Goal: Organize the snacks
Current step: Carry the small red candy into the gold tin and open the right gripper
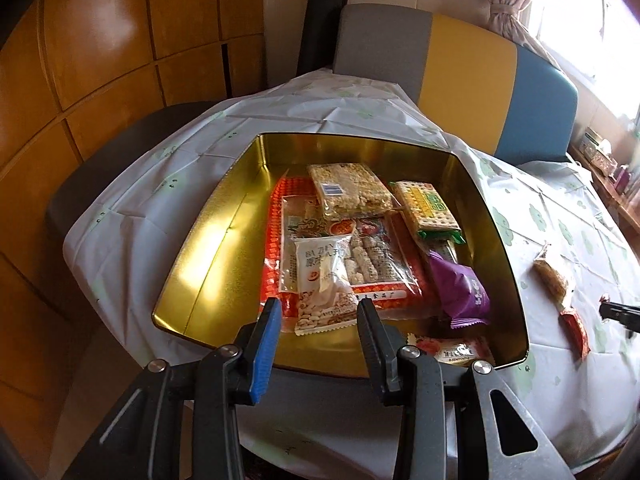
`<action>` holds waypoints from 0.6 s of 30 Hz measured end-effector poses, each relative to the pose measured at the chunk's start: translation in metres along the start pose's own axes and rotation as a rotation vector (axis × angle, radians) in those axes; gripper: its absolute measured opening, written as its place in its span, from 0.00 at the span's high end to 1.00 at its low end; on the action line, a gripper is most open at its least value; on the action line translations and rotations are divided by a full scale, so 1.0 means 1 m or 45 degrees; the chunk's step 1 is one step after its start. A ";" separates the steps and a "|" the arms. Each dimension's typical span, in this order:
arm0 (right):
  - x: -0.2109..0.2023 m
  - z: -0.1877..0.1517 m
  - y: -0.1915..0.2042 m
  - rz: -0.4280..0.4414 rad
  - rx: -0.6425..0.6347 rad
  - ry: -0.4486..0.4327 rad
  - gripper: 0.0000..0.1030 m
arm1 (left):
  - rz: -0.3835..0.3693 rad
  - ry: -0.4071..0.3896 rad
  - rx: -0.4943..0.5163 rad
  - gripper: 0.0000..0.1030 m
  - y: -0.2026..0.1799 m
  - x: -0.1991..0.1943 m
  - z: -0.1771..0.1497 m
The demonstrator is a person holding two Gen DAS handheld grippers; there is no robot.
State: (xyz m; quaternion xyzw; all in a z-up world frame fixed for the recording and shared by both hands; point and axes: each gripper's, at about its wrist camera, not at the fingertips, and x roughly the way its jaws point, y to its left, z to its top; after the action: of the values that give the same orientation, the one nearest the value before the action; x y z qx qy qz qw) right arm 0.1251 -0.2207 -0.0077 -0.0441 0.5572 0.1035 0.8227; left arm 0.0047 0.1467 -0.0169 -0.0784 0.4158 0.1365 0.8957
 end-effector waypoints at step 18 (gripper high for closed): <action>-0.033 0.011 0.188 0.456 -0.345 -0.113 0.82 | 0.035 -0.013 -0.072 0.62 0.023 0.000 0.000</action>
State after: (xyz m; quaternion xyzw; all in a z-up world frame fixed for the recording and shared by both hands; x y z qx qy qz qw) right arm 0.0822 -0.0389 0.0355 -0.0501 0.5002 0.3236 0.8016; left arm -0.0025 0.1684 -0.0172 -0.0973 0.4081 0.1609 0.8934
